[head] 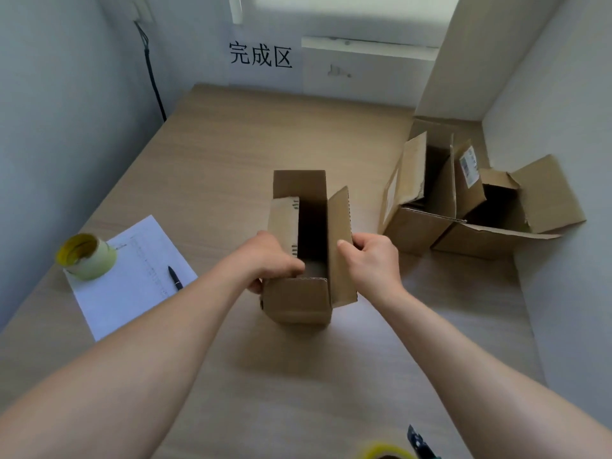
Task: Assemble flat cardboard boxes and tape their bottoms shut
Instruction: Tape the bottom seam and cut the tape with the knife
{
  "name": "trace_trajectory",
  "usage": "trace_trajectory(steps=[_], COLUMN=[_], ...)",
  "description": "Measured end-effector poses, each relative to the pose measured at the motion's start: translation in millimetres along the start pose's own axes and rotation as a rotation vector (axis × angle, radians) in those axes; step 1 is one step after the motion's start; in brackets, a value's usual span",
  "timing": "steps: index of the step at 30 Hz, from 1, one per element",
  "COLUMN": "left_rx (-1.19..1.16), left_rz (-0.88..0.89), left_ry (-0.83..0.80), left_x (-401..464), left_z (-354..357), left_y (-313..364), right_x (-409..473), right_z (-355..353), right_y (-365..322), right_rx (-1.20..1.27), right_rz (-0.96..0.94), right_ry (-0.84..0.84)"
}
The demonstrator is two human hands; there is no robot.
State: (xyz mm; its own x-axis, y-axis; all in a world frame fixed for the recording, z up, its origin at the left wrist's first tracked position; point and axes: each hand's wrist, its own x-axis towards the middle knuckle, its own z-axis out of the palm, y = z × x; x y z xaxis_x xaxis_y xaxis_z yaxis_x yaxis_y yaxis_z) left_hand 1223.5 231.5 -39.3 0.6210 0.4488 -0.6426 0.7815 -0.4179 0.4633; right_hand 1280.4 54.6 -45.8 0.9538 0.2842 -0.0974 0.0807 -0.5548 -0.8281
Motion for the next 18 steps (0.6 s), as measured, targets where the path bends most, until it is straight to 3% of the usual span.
trace_trajectory(steps=[3,5,8,10,12,15,18], left_rx=[-0.253,-0.387,-0.443,-0.542,-0.639,-0.664,-0.649], left_rz=[0.082,0.162,0.195,0.185,0.229,0.304,0.319], left_ry=[-0.028,0.059,0.049,-0.015,0.03,0.156,0.162], left_x=[11.8,22.9,35.5,44.7,54.2,71.8,84.0], left_z=[-14.2,-22.6,-20.9,-13.6,-9.0,-4.5,4.2], left_y=[16.5,25.7,39.7,52.9,72.3,99.4,113.8], right_x=[30.3,56.7,92.2,107.3,114.4,120.6,125.5], right_z=[-3.6,-10.5,-21.1,-23.6,-22.7,-23.8,-33.0], right_y=[-9.5,-13.9,-14.6,-16.4,-20.7,-25.1,-22.8], right_rx=[-0.094,-0.124,-0.091,-0.04,-0.053,-0.143,-0.241], right_rz=[-0.013,0.017,0.101,0.14,0.134,0.049,-0.007], right_ry=[0.049,0.106,0.173,0.135,0.08,0.051,0.092])
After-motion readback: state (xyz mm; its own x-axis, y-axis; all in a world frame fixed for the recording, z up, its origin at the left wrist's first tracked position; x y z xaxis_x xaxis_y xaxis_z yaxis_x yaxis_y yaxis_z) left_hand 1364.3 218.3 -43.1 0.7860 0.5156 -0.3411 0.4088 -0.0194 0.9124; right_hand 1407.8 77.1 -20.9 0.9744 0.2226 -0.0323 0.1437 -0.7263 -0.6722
